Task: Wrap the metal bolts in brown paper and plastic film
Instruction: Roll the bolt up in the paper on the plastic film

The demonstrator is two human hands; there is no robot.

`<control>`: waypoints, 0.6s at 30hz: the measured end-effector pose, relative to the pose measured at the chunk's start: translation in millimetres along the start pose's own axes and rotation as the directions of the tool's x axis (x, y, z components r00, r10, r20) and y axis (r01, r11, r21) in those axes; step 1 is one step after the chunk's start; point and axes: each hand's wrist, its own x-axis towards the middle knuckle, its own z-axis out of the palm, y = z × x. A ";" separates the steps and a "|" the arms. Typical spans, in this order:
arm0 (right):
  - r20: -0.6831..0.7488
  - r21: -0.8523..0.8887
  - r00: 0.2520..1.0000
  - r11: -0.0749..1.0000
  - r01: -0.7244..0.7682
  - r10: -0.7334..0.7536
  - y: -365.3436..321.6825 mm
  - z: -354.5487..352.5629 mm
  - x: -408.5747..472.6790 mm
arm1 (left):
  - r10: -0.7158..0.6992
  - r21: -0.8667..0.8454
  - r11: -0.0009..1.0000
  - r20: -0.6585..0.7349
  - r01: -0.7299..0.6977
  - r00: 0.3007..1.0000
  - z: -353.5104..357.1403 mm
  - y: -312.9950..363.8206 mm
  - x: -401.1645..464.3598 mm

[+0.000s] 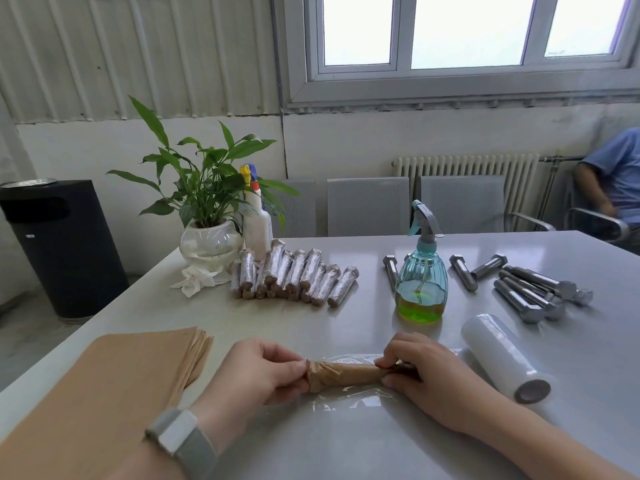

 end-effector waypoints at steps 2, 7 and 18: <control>-0.001 0.003 1.000 1.000 0.000 0.000 -0.1 0.2 0.0 | 0.099 0.059 0.994 -0.064 -0.095 0.993 6.5 -6.7 -3.0; -0.005 0.001 1.000 1.000 0.007 -0.007 -0.7 -0.1 -0.2 | 0.486 0.640 0.705 -0.125 -0.304 0.865 17.0 -14.5 -11.7; -0.016 -0.017 1.000 1.000 -0.002 0.002 -0.6 0.4 0.2 | 0.695 0.931 -0.227 0.361 -0.287 0.622 45.7 -26.1 -22.3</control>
